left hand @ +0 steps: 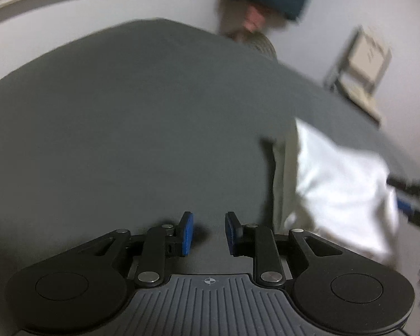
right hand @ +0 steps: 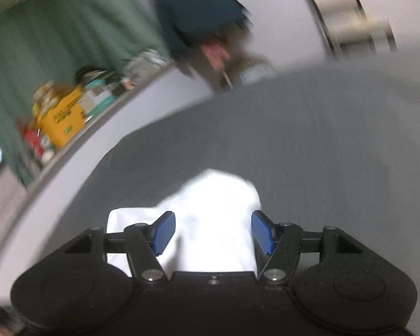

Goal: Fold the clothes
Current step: 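Open both grippers and pull them back from the folded shirt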

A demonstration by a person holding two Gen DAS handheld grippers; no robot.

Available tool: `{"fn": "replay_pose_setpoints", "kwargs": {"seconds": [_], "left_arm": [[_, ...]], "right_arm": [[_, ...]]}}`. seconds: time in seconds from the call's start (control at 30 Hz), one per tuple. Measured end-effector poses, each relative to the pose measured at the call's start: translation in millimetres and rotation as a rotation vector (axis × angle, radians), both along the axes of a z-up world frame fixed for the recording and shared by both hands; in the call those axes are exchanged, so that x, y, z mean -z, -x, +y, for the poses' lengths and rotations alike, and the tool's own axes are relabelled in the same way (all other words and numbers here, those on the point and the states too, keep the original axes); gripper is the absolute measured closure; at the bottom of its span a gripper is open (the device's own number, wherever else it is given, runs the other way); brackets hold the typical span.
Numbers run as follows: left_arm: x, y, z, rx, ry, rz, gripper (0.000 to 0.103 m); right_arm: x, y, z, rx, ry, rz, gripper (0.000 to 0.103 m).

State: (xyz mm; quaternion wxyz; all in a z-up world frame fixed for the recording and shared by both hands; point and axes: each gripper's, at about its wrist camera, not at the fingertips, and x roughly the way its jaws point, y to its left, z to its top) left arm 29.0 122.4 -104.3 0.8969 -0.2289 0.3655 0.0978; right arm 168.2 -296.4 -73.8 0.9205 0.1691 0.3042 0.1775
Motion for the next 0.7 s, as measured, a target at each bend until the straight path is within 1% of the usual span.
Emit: {"fn": "replay_pose_setpoints", "kwargs": {"seconds": [0.03,0.07,0.1,0.13,0.17,0.2,0.23,0.27,0.3,0.37,0.47,0.57,0.63,0.7], "left_arm": [[-5.9,9.2,1.4,-0.021,0.028,-0.024,0.078],[-9.8,16.6,1.8,-0.032,0.044,-0.044,0.072],[-13.0,25.1,2.4,-0.041,0.05,-0.072,0.069],[-14.1,29.9,1.7,-0.045,0.039,-0.091,0.067],[-14.9,33.8,0.7,-0.049,0.024,-0.108,0.067],[-13.8,31.4,-1.8,-0.047,0.004,-0.118,0.067],[-12.2,27.4,-4.5,-0.043,-0.018,-0.126,0.067],[-7.8,18.8,-4.0,-0.037,-0.029,-0.124,0.067],[-2.6,8.9,-2.5,-0.031,-0.038,-0.118,0.067],[5.4,0.3,7.1,-0.007,-0.033,-0.084,0.067],[14.7,0.2,15.5,0.013,-0.013,-0.077,0.067],[22.4,-11.0,18.2,0.019,-0.009,-0.064,0.067],[28.8,-21.5,17.1,0.017,-0.002,-0.061,0.067],[32.8,-23.0,18.8,0.018,0.014,-0.066,0.067]], "right_arm": [[-3.0,2.8,13.6,-0.027,0.066,-0.035,0.039],[-6.0,5.5,27.3,-0.053,0.132,-0.07,0.033],[-8.9,8.3,40.9,-0.08,0.198,-0.105,0.031],[-11.9,11.0,54.6,-0.106,0.265,-0.14,0.024],[-14.9,13.8,68.2,-0.133,0.331,-0.175,0.016],[-16.8,16.4,81.4,-0.155,0.393,-0.207,0.013],[-14.4,18.4,91.9,-0.156,0.431,-0.226,0.012],[-12.8,19.5,98.6,-0.147,0.442,-0.238,0.012],[-11.5,19.1,104.3,-0.13,0.426,-0.242,0.012],[-10.3,18.6,109.1,-0.093,0.352,-0.23,0.012],[-2.0,8.1,119.6,-0.038,0.355,-0.19,0.013],[7.8,-0.7,133.2,0.014,0.37,-0.156,0.013],[12.0,-5.9,151.0,0.018,0.402,-0.15,0.012],[17.2,-13.4,172.8,0.01,0.442,-0.141,0.012]]}}
